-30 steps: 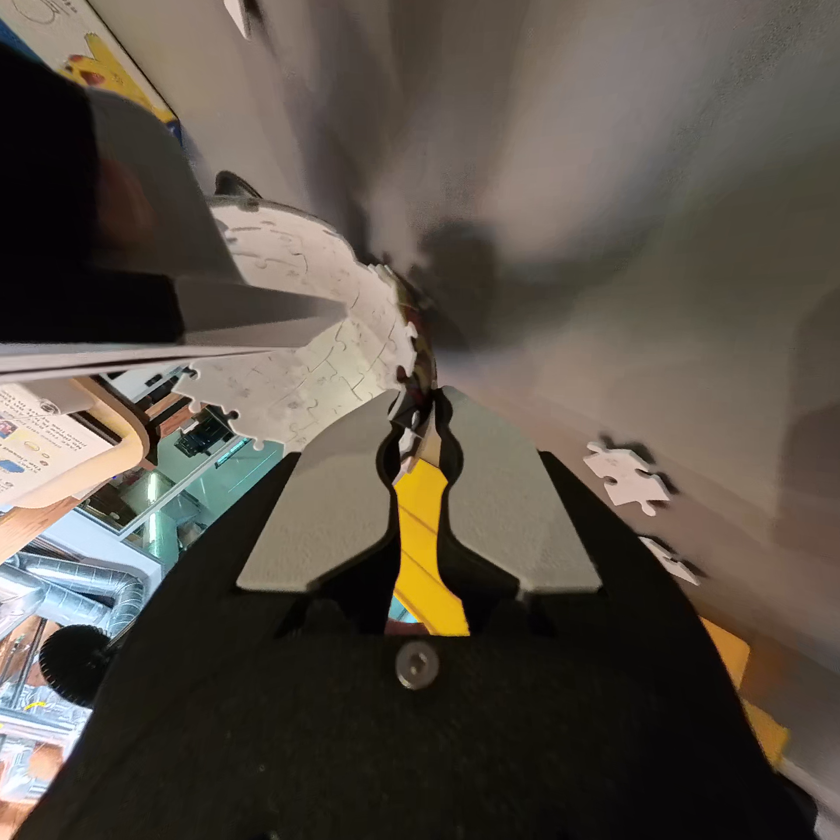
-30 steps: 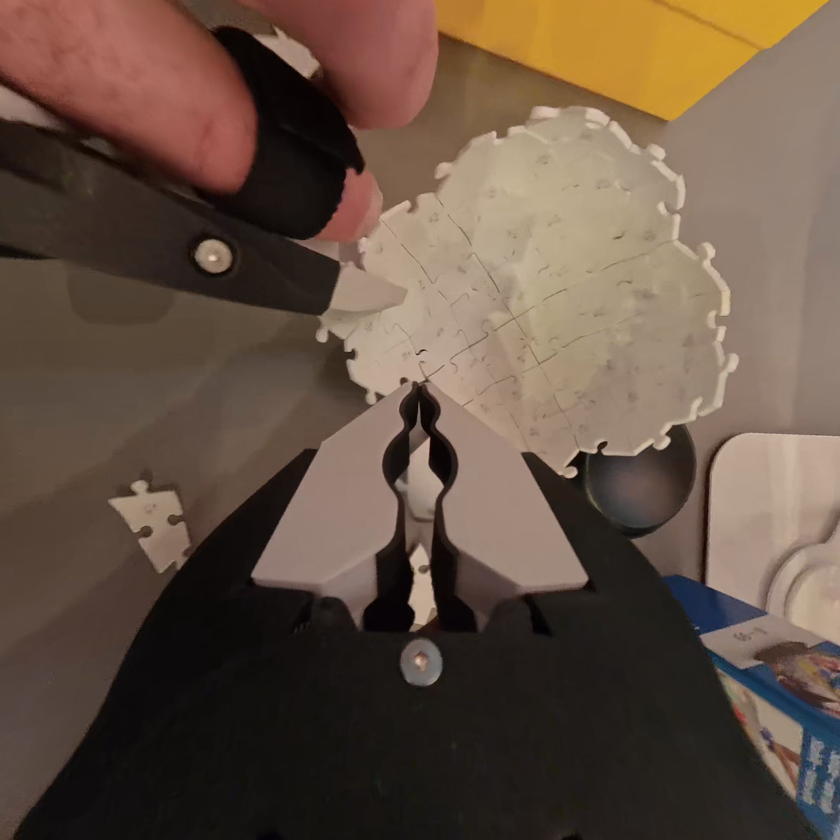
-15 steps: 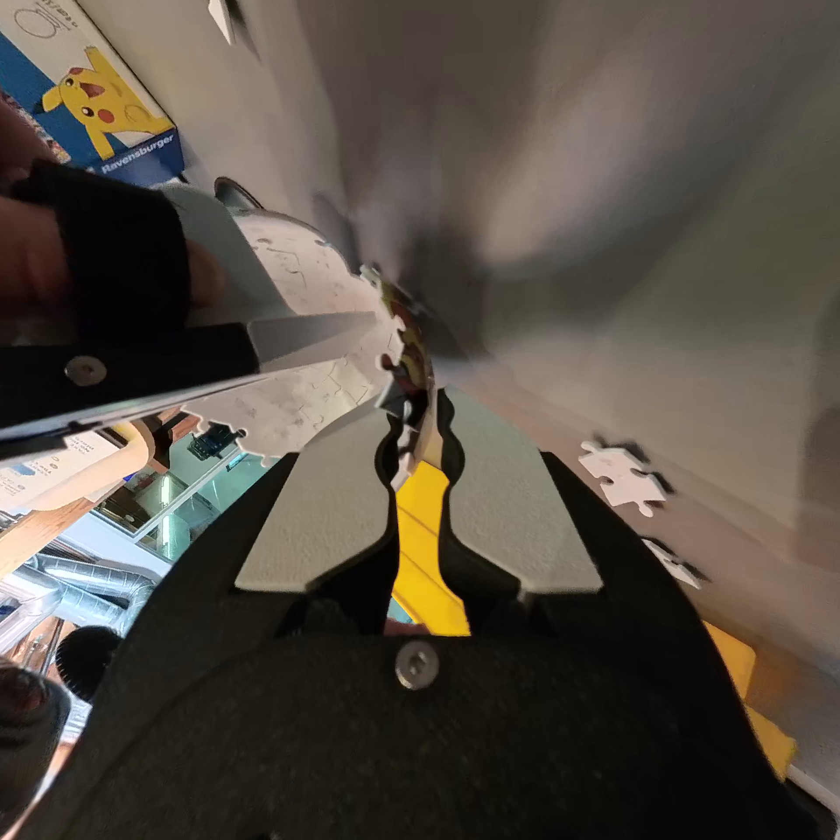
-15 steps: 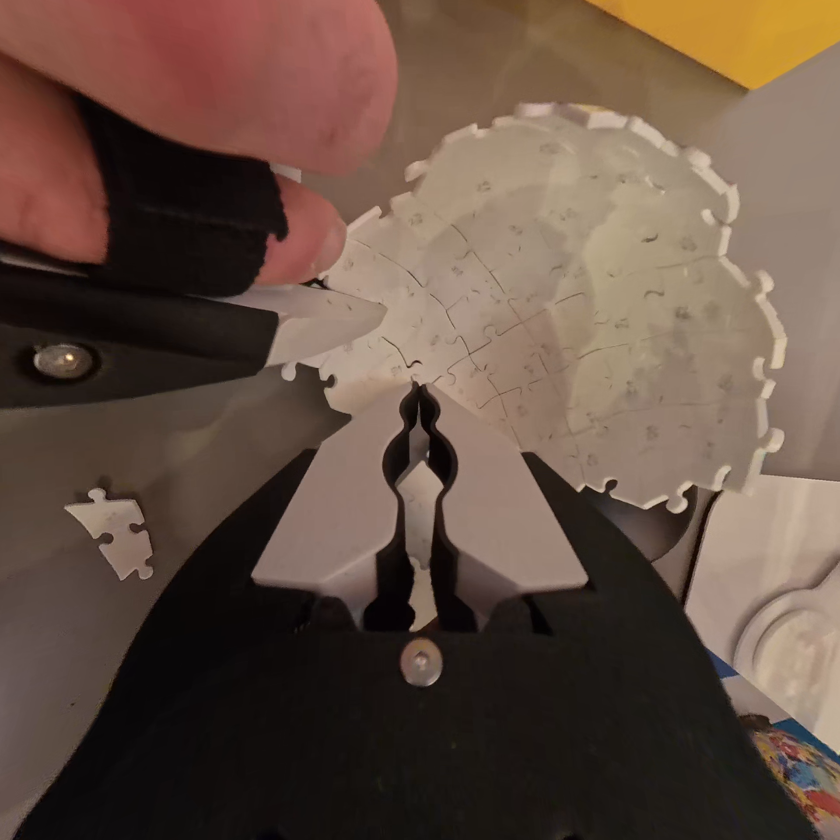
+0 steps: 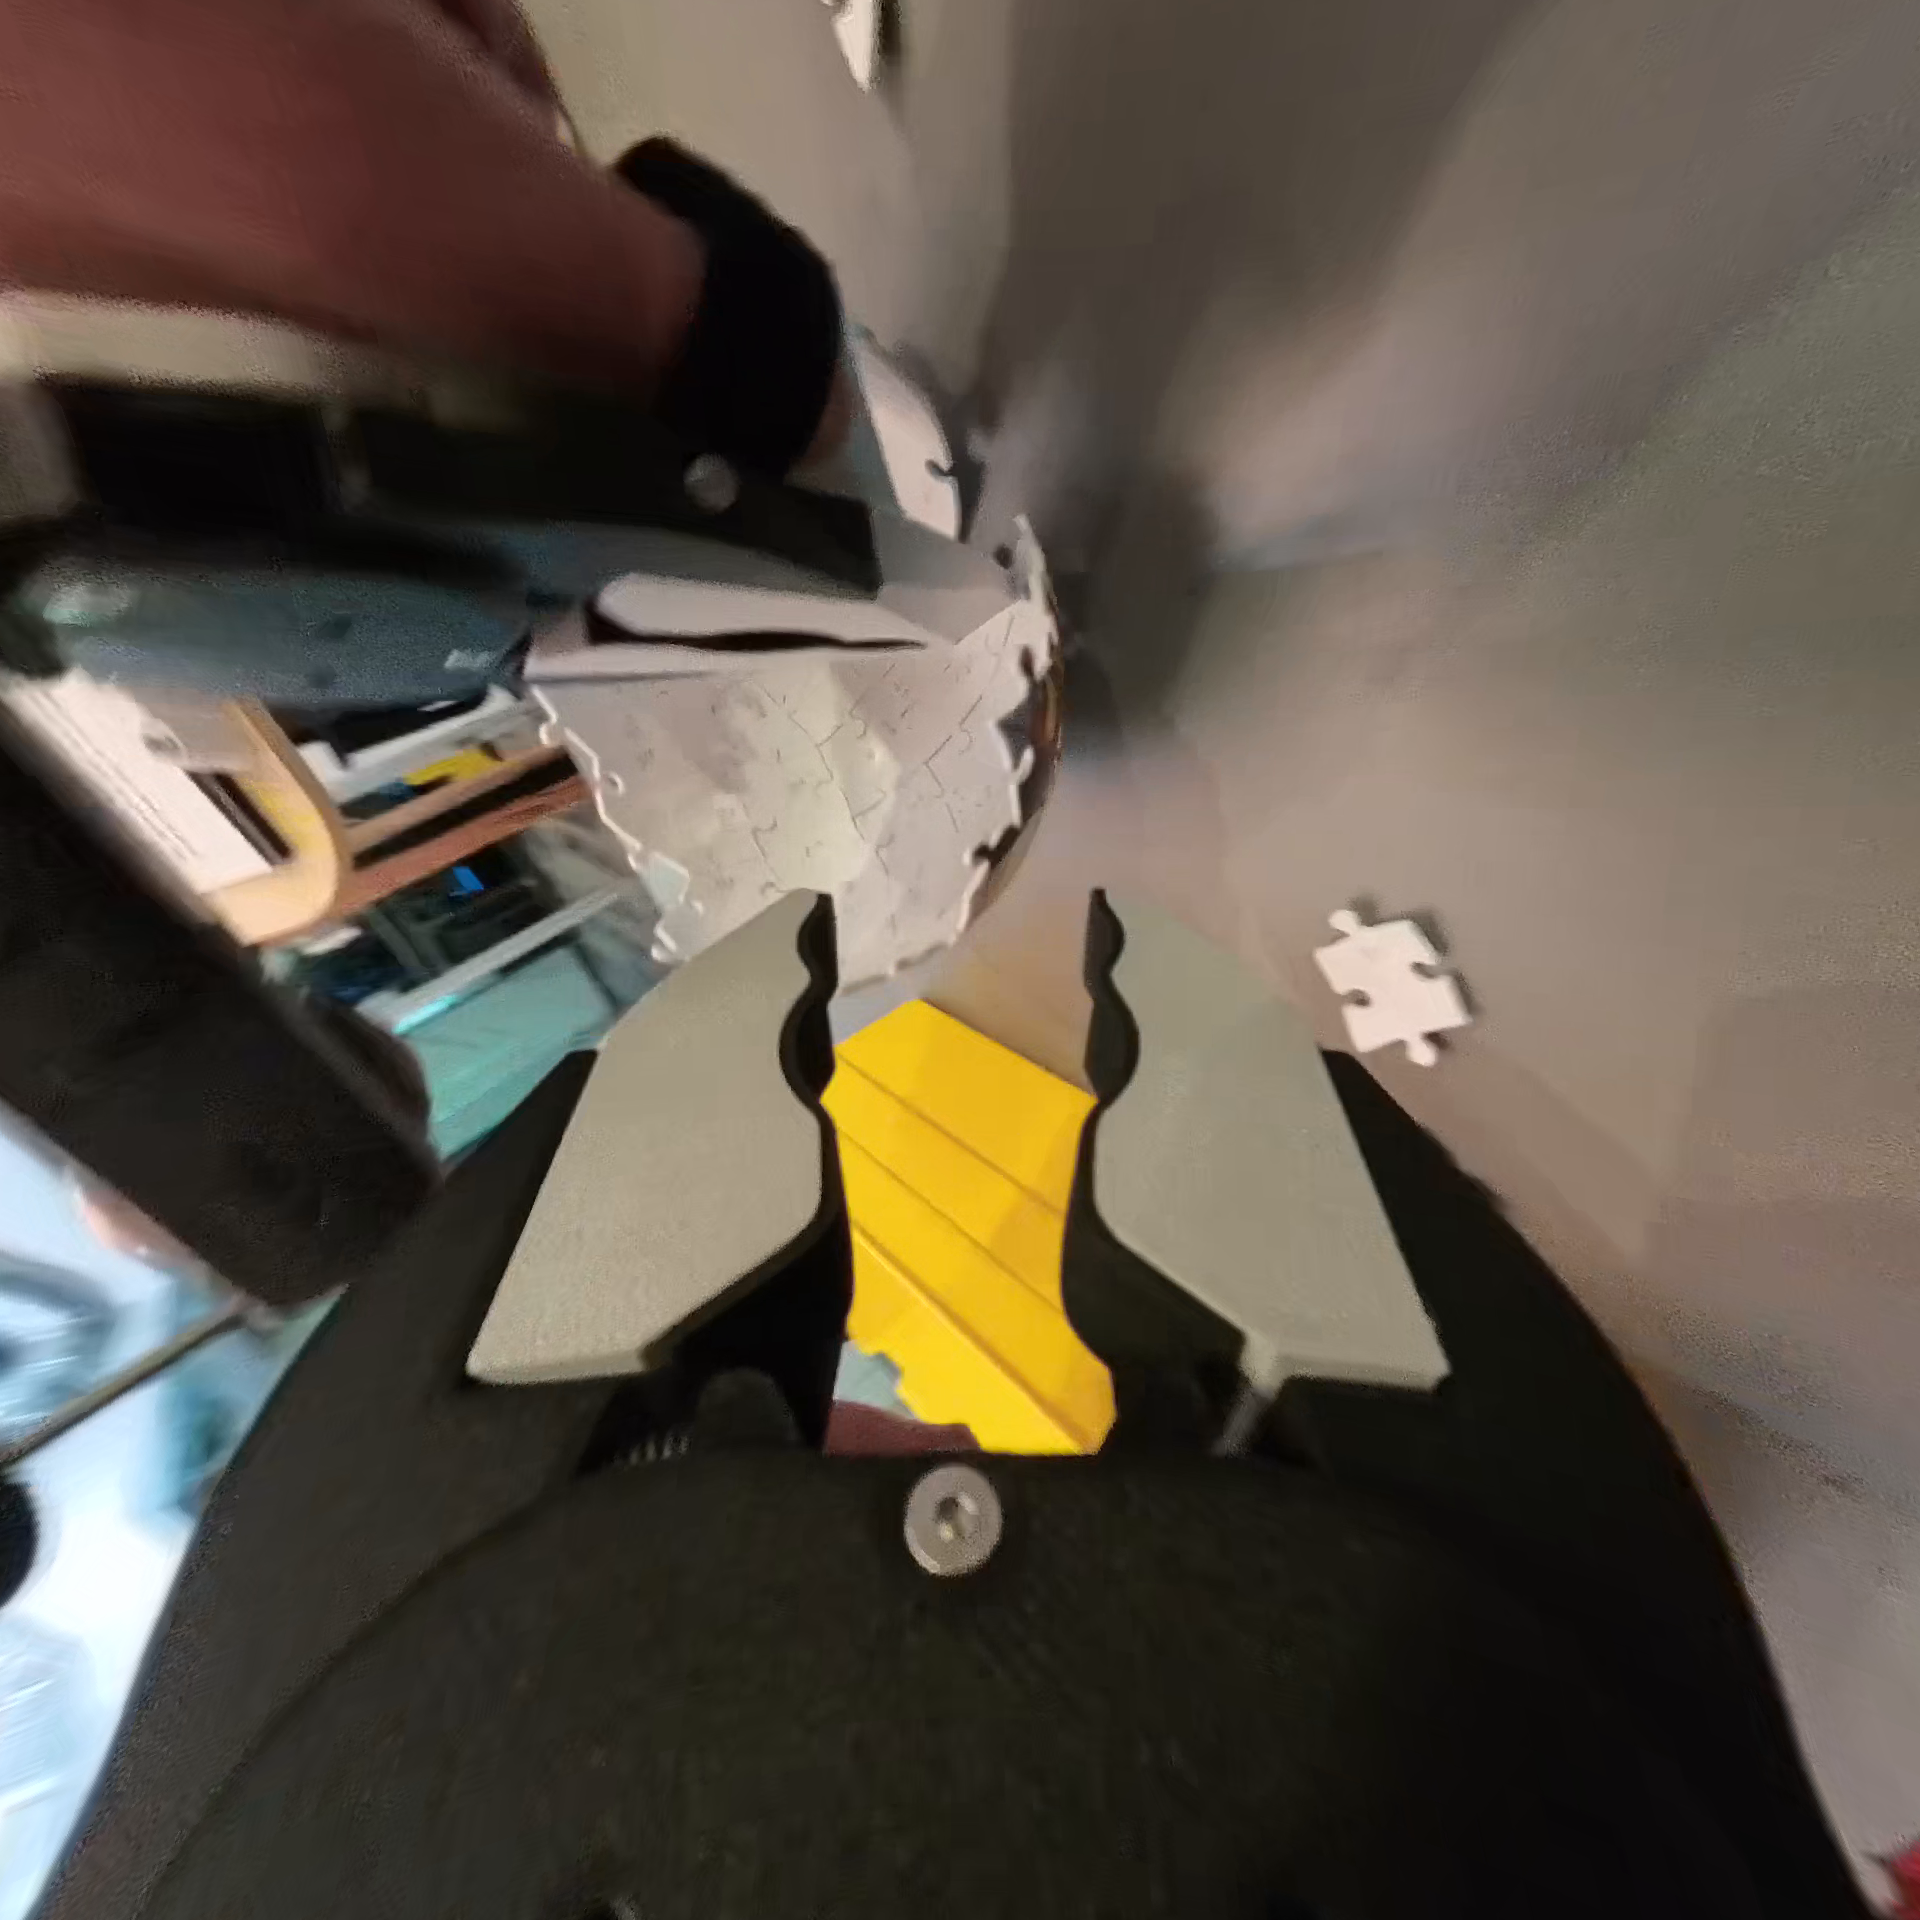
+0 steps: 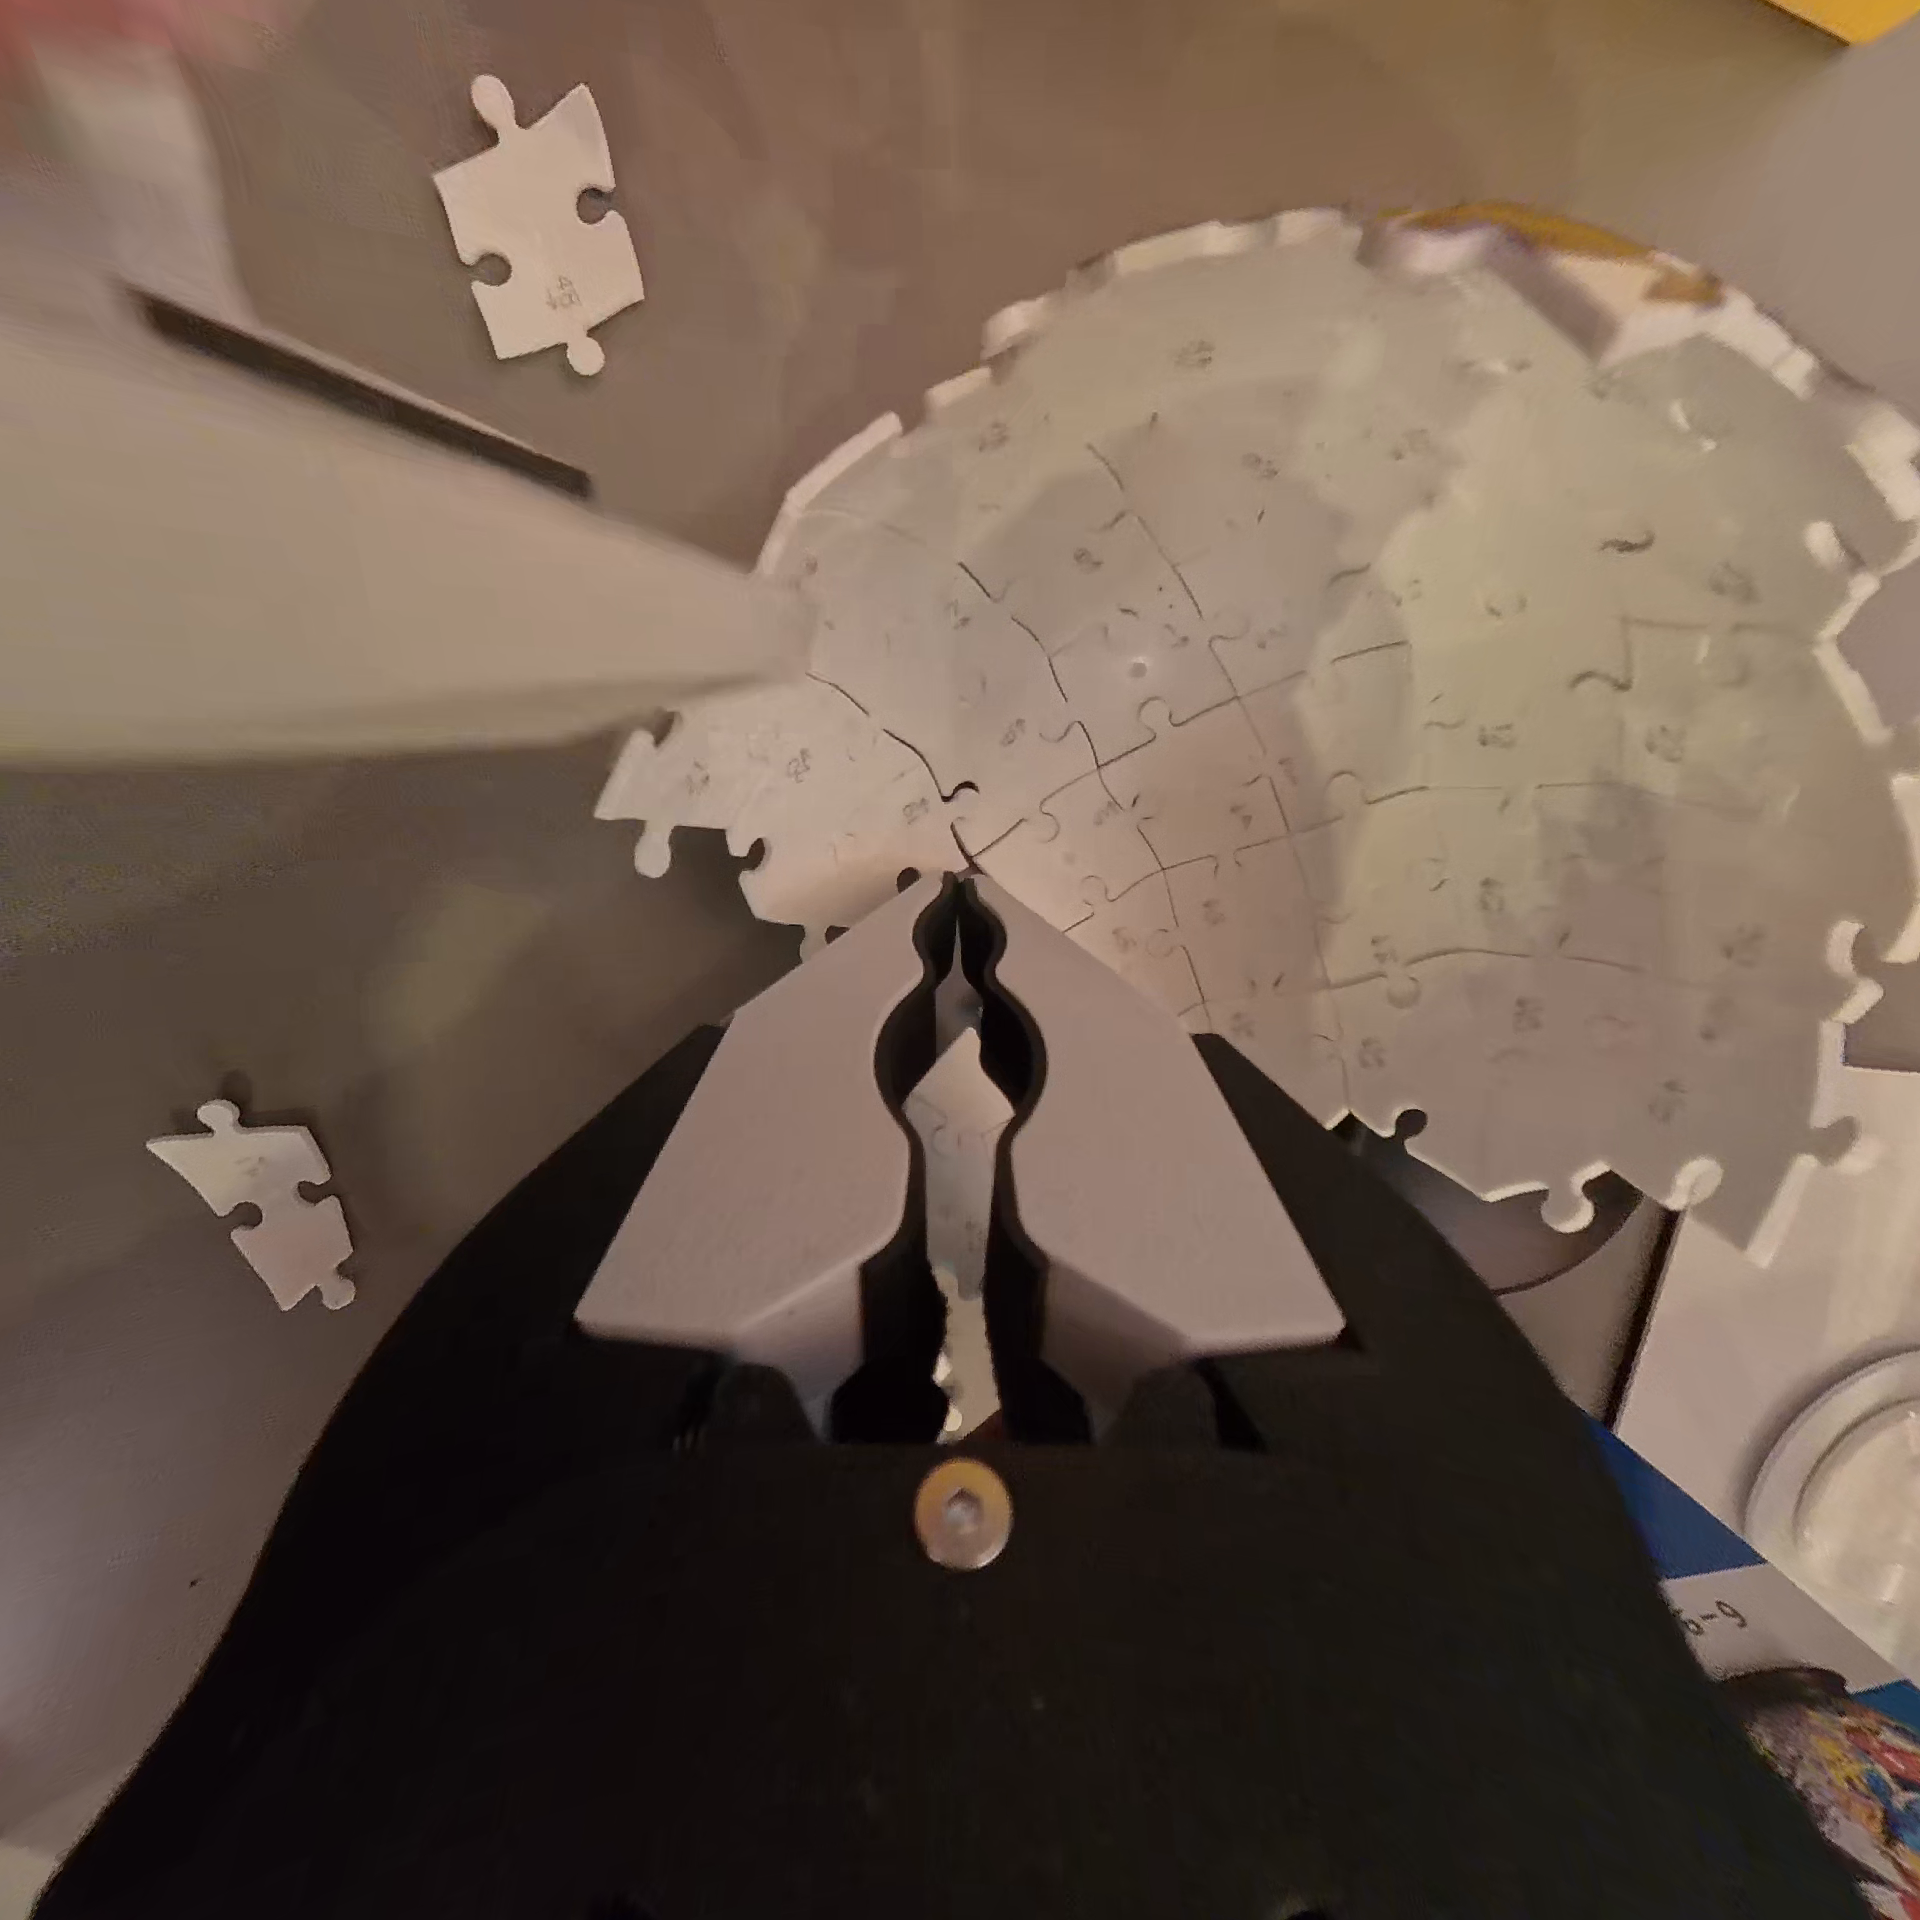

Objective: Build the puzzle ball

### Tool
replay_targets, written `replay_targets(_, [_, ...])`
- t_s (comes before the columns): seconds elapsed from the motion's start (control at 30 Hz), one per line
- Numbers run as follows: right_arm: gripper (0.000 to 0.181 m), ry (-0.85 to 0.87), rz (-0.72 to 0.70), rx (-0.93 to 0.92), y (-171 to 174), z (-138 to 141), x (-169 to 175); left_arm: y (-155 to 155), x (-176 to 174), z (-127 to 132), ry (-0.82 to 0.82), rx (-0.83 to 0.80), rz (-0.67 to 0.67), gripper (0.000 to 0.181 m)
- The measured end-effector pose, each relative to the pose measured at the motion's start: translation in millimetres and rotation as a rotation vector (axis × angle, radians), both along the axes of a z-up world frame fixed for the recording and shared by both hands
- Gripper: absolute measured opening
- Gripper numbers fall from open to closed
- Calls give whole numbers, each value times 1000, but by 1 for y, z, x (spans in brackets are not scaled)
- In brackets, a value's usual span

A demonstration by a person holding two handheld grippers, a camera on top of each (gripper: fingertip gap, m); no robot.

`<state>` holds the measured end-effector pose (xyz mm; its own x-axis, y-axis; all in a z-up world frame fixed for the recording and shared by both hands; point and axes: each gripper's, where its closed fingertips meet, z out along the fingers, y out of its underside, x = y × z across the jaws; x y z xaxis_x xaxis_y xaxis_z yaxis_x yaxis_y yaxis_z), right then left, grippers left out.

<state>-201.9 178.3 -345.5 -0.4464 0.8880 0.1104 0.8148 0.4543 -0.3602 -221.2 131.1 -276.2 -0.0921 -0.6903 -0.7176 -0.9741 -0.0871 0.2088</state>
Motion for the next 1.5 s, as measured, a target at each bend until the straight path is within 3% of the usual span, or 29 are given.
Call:
replay_targets(0.2, [0,14,1,-12,0,0,1,-4,-19,34,-547,-71,238,54])
replay_targets(0.37, [0,35,-1,-28,0,0,2,18,-27,13,-986,-206,410,77])
replay_targets(0.43, [0,45,-1,-32,-1,1,2,24,-32,7,-1025,-265,498,84])
replay_targets(0.5, [0,55,0,-36,-1,2,2,32,-29,15,-1110,-273,489,83])
replay_targets(0.67, [0,72,3,-52,1,3,2,42,-38,12,-996,-331,471,93])
replay_targets(0.83, [0,78,11,-58,-1,1,4,57,-38,5,-918,-415,340,99])
replay_targets(1.0, [0,95,18,-69,-2,2,4,64,-26,2,-943,-534,252,104])
replay_targets(1.1, [0,97,20,-73,-1,3,4,63,-22,-1,-950,-612,233,98])
replay_targets(1.5, [0,70,-5,-111,-1,2,4,64,-15,-1,-941,-608,197,89])
